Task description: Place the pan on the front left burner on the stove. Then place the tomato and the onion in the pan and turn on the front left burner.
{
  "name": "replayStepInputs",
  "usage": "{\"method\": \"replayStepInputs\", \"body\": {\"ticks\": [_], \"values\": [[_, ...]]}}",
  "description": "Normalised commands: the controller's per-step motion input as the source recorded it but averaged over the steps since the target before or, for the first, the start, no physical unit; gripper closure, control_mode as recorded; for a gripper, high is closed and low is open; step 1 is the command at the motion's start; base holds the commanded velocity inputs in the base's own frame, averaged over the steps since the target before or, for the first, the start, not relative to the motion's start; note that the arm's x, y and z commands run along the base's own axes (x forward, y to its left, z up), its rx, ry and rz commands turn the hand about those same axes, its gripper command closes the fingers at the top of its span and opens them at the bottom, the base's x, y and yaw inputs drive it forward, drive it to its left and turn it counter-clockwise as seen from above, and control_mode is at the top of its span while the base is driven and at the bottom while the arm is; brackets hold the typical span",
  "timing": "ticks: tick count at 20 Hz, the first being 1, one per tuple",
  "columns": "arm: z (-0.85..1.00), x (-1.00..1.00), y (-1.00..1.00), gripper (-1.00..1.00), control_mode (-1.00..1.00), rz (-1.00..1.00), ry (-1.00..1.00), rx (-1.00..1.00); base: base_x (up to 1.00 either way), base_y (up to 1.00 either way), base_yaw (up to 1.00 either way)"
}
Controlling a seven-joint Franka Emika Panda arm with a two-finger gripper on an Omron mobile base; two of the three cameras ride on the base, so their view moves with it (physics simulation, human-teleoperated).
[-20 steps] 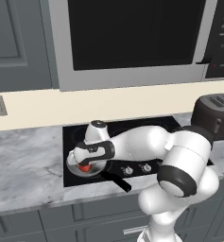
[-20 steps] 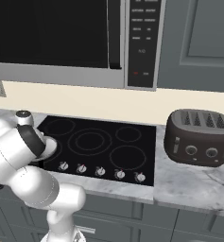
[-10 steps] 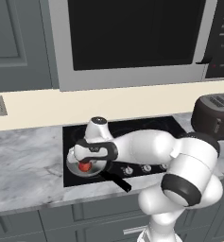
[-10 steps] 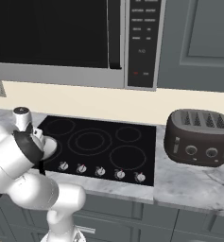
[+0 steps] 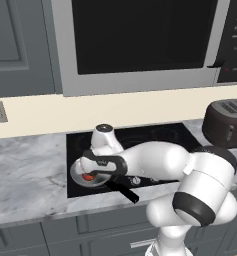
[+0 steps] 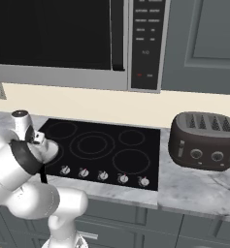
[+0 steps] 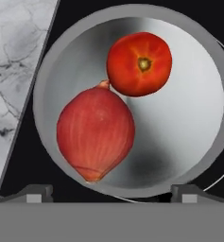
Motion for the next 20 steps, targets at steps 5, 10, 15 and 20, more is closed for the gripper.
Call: {"method": "replayStepInputs", "body": {"ticks": [5,10,15,20], "values": [[0.01,0.0,-0.31,-1.0,-1.0,0.0,0.0,-0.04,0.0,0.0,0.0],[0.0,0.0,-0.55,-1.0,-1.0,0.0,0.01,0.0,0.0,0.0,0.0],[0.0,0.0,-0.59,-1.0,-1.0,-0.01,0.01,0.0,0.0,0.0,0.0],[0.0,0.0,-0.5,-1.0,-1.0,-0.01,0.0,0.0,0.0,0.0,0.0]]}}
